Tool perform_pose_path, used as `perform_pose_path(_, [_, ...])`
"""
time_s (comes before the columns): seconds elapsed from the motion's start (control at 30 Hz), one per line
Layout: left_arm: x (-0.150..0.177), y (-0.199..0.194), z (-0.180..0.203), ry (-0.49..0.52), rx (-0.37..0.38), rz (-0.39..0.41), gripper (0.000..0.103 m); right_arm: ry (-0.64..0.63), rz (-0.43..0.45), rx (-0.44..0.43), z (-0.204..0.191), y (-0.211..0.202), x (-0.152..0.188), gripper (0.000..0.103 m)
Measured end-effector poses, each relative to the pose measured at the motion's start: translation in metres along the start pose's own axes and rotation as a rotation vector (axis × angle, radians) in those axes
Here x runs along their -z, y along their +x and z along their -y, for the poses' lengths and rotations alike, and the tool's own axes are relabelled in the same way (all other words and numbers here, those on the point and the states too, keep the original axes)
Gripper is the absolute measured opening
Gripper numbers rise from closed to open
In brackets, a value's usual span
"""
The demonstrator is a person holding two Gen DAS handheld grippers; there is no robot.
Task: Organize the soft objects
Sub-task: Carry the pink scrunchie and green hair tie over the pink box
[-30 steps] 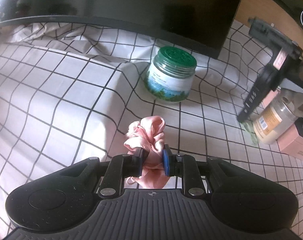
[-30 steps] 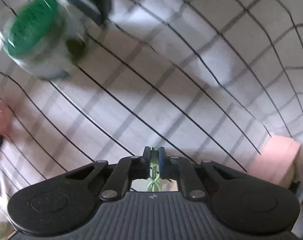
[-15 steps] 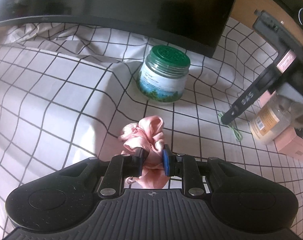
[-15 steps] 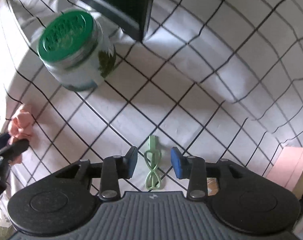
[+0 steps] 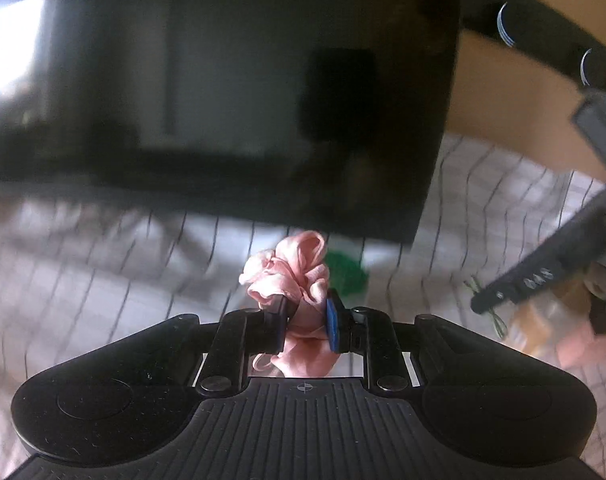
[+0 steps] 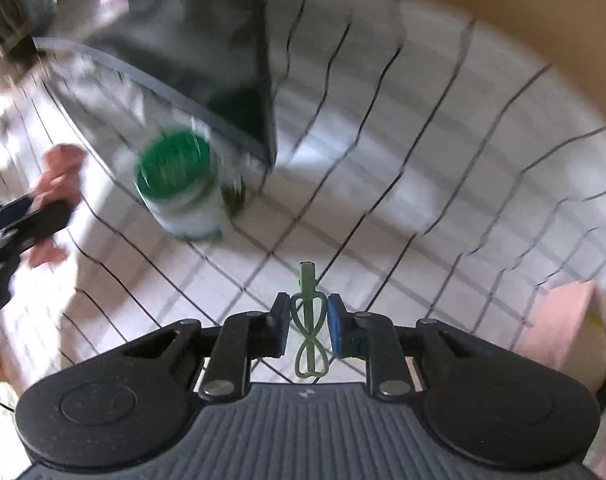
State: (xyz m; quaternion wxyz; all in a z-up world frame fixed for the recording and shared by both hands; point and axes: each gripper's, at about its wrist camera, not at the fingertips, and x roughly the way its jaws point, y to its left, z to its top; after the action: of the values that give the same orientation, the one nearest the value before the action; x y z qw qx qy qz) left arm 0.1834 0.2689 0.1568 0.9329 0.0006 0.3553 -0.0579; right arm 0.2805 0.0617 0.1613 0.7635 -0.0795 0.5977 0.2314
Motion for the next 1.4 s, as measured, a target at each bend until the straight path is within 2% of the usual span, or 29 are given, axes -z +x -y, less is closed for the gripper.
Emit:
perform_pose_path(0.1, [-0.024, 0.007, 0.023, 0.039, 0.024, 0.02, 0.023, 0.038, 0.095, 0.003, 0.018, -0.039, 0.002, 0.019])
perform_pose_path(0.23, [-0.048, 0.014, 0.067, 0.094, 0.075, 0.037, 0.023, 0.088, 0.23, 0.049, 0.052, -0.09, 0.014, 0.019])
perform_pose_path(0.5, [-0.073, 0.025, 0.186, 0.233, 0.241, 0.064, 0.023, 0.211, 0.409, 0.167, 0.136, -0.169, 0.072, 0.019])
perform_pose_path(0.6, [-0.072, 0.033, 0.228, 0.268, 0.314, 0.034, 0.023, 0.27, 0.433, 0.25, 0.166, -0.179, 0.097, 0.019])
perform_pose_path(0.73, [-0.058, 0.042, 0.284, 0.284, 0.46, -0.029, 0.023, 0.41, 0.413, 0.281, 0.208, -0.179, 0.129, 0.02])
perform_pose_path(0.83, [-0.047, 0.058, 0.314, 0.216, 0.621, -0.092, 0.024, 0.508, 0.4, 0.282, 0.232, -0.173, 0.147, 0.02])
perform_pose_path(0.9, [-0.033, 0.073, 0.329, 0.176, 0.703, -0.146, 0.032, 0.552, 0.398, 0.264, 0.243, -0.169, 0.155, 0.02])
perform_pose_path(0.93, [-0.025, 0.082, 0.339, 0.184, 0.7, -0.174, 0.033, 0.566, 0.4, 0.252, 0.246, -0.167, 0.156, 0.02])
perform_pose_path(1.0, [-0.009, 0.098, 0.355, 0.259, 0.626, -0.212, 0.033, 0.58, 0.394, 0.235, 0.25, -0.16, 0.158, 0.02])
perform_pose_path(1.13, [0.01, 0.1, 0.361, 0.432, 0.483, -0.137, 0.035, 0.604, 0.358, 0.217, 0.248, -0.135, 0.161, 0.02])
perform_pose_path(1.17, [0.011, 0.101, 0.363, 0.462, 0.449, -0.131, 0.043, 0.613, 0.346, 0.211, 0.251, -0.126, 0.161, 0.02])
perform_pose_path(1.2, [0.013, 0.104, 0.36, 0.468, 0.429, -0.142, 0.053, 0.621, 0.331, 0.207, 0.252, -0.118, 0.161, 0.02])
perform_pose_path(1.27, [0.012, 0.11, 0.352, 0.422, 0.431, -0.169, 0.064, 0.637, 0.298, 0.201, 0.255, -0.102, 0.16, 0.02])
perform_pose_path(1.4, [0.012, 0.109, 0.339, 0.359, 0.467, -0.166, 0.064, 0.671, 0.228, 0.211, 0.265, -0.068, 0.161, 0.02])
